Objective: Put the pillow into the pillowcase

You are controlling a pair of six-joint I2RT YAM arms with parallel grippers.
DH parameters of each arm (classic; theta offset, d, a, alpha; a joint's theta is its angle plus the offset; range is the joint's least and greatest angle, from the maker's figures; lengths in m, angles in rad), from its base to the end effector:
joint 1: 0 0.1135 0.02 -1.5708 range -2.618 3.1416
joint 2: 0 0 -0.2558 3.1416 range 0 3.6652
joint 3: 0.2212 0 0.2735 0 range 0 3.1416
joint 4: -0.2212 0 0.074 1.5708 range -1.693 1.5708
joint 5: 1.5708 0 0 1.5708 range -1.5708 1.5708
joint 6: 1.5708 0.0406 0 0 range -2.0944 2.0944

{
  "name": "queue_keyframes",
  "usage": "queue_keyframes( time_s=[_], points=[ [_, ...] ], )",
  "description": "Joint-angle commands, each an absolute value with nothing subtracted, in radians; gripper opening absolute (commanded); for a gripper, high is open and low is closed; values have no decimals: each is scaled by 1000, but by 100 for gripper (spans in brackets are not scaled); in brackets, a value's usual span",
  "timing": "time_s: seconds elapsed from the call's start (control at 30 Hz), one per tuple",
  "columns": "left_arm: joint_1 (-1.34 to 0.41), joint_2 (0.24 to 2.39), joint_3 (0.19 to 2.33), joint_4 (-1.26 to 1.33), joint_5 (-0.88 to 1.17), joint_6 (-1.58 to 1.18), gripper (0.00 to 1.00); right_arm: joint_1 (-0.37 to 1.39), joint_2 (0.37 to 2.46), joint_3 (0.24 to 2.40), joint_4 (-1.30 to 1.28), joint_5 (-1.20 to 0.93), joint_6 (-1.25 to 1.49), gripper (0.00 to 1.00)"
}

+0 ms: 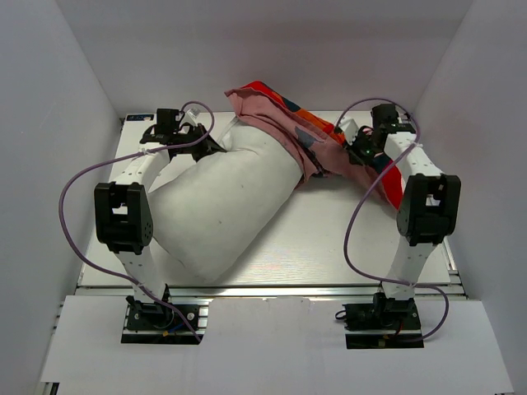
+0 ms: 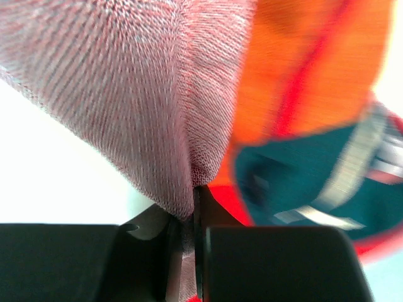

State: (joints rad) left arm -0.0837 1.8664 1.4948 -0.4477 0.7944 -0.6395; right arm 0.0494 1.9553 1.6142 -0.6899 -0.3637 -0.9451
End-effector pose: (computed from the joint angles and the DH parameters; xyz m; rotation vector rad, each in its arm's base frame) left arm 0.4309 -0.0652 0.2424 -0.2778 2.4288 -1.2830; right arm 0.4438 0.0364 0.2219 -1.3050 2.1378 0.1149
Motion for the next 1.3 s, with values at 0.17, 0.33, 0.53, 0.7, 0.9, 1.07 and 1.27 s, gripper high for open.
queue_keyframes(
  time_s=[0.17,0.33,0.53,0.7,0.9,1.07,1.27],
  points=[
    [-140,1828,1474,-526,793,-577,9,40,1824,1804,-375,-223,-982,11],
    [-158,1862,1517,-571,775,-554,9,54,1998,2050,-258,-175,-997,9],
    [-156,1867,1575,-623,706,-545,10,119,2241,2315,-100,-51,-1055,20],
    [-132,1873,1686,-701,615,-546,20,152,2301,2284,-14,98,-1023,81],
    [-68,1804,1880,-813,298,-519,37,120,2203,2208,-35,117,-852,85],
    [-72,1786,1999,-874,178,-440,41,95,1935,1984,-101,-112,-727,83],
    [-274,1651,1887,-799,121,-275,42,115,1599,1558,-228,-690,-624,75]
  ],
)
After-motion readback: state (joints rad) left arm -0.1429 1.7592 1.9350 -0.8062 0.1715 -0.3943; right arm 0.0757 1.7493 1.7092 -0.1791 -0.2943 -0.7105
